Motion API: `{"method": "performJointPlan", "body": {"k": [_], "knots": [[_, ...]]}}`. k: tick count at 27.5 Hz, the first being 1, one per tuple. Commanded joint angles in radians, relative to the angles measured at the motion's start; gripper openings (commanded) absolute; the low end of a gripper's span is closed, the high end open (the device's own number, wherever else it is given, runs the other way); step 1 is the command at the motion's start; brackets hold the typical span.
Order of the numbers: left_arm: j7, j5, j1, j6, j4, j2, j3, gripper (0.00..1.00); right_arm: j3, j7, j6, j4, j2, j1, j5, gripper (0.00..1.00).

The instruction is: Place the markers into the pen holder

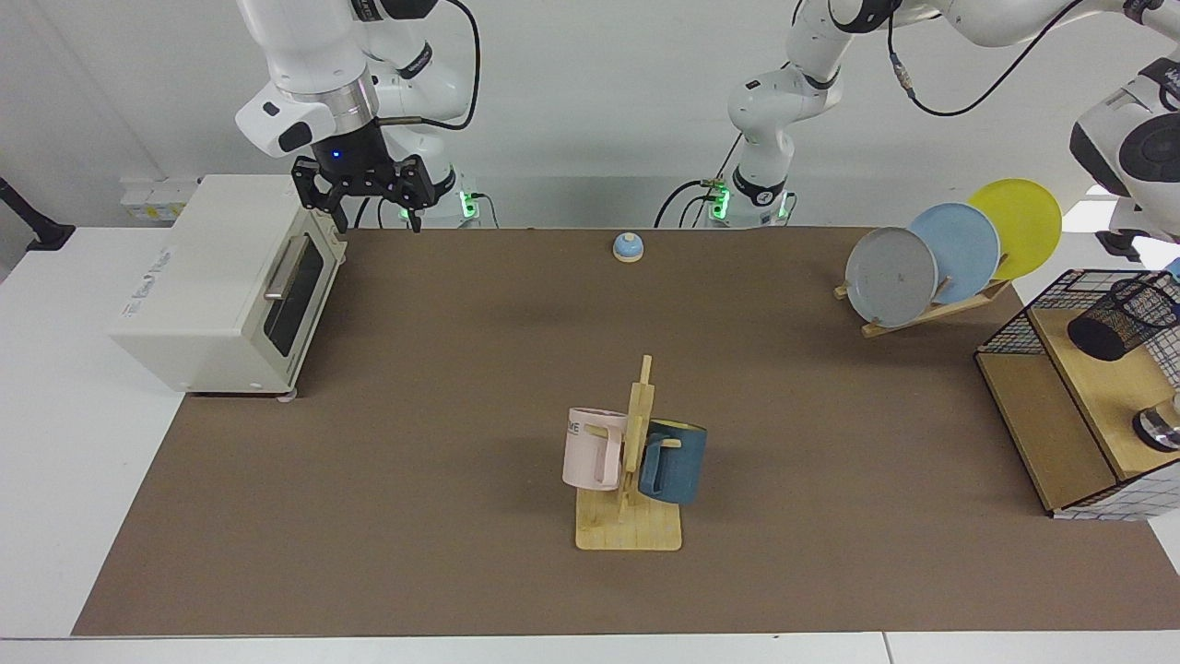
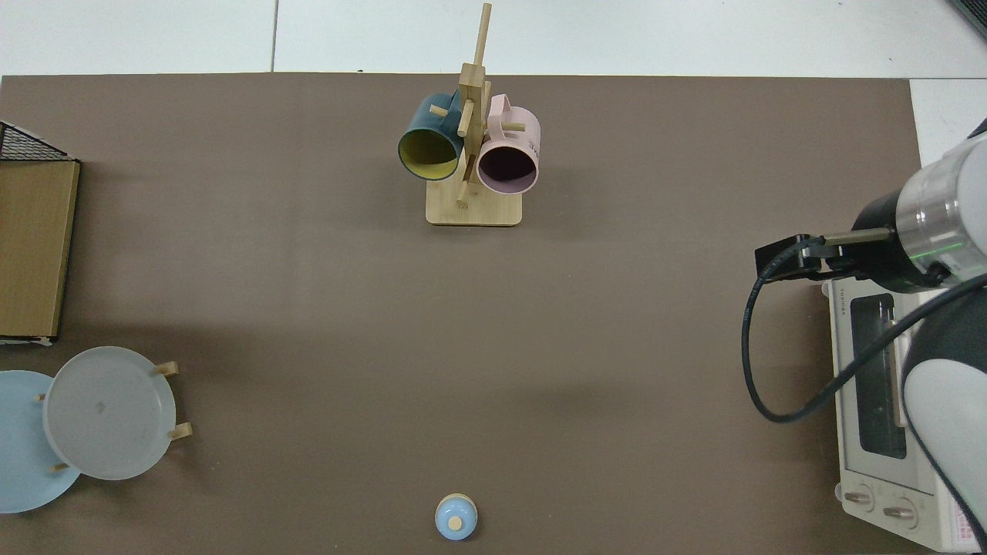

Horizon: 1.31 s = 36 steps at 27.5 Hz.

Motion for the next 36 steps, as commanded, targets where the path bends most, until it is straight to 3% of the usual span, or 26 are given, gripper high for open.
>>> {"method": "performJointPlan", "body": {"k": [1,31,36], "knots": [[-0.013,-0.034,0.006,0.008,-0.028,-0.006,0.001,0.00,0.012,-0.019,-0.012,-0.005,-0.010,-0.024,0.025,1.00],[-0.012,-0.155,0.021,0.032,-0.138,-0.012,0.006,0.00,0.012,-0.019,-0.013,-0.005,-0.010,-0.024,0.025,1.00],[-0.009,-0.154,0.021,0.034,-0.141,-0.010,0.006,0.14,0.012,-0.019,-0.013,-0.005,-0.010,-0.024,0.025,1.00]]}}
